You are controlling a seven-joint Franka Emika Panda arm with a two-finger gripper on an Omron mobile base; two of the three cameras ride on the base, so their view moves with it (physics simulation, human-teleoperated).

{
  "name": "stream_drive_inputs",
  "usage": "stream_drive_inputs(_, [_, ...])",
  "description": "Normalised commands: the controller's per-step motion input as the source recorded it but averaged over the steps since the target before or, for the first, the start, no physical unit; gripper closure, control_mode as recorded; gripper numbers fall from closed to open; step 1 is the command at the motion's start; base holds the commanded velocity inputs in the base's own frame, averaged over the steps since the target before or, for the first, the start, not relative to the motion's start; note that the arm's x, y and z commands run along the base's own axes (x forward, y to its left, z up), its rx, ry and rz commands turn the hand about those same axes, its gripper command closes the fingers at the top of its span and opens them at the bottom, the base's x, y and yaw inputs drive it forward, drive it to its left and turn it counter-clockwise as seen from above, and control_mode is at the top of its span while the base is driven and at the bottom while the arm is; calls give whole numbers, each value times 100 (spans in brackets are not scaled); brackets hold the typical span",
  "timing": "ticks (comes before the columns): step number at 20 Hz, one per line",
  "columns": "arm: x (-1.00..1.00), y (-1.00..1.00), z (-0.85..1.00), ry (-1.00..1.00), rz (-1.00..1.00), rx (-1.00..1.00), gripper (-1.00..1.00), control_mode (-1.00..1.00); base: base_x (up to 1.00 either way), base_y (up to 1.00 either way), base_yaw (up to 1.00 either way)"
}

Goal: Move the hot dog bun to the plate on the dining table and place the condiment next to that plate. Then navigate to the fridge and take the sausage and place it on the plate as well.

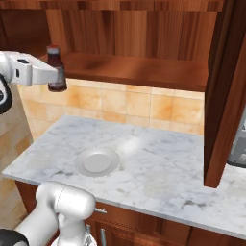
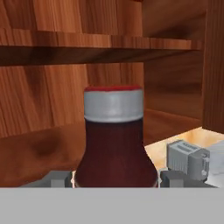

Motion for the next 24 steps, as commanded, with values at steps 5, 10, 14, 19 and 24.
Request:
stream_drive_inputs(5, [-98,-4,-18,0,-24,1,100,-100,0,0,0])
stream_drive_inputs(10, [0,0,0,0,0,0,100,100,-100,0,-43])
stream_drive_inputs(14, [0,0,0,0,0,0,100,100,-91,0,-65])
stream_drive_inputs(19, [0,0,0,0,0,0,100,100,-65,-1,-73])
stream_drive_inputs(24, [0,0,0,0,0,0,100,100,-44,-12,-77])
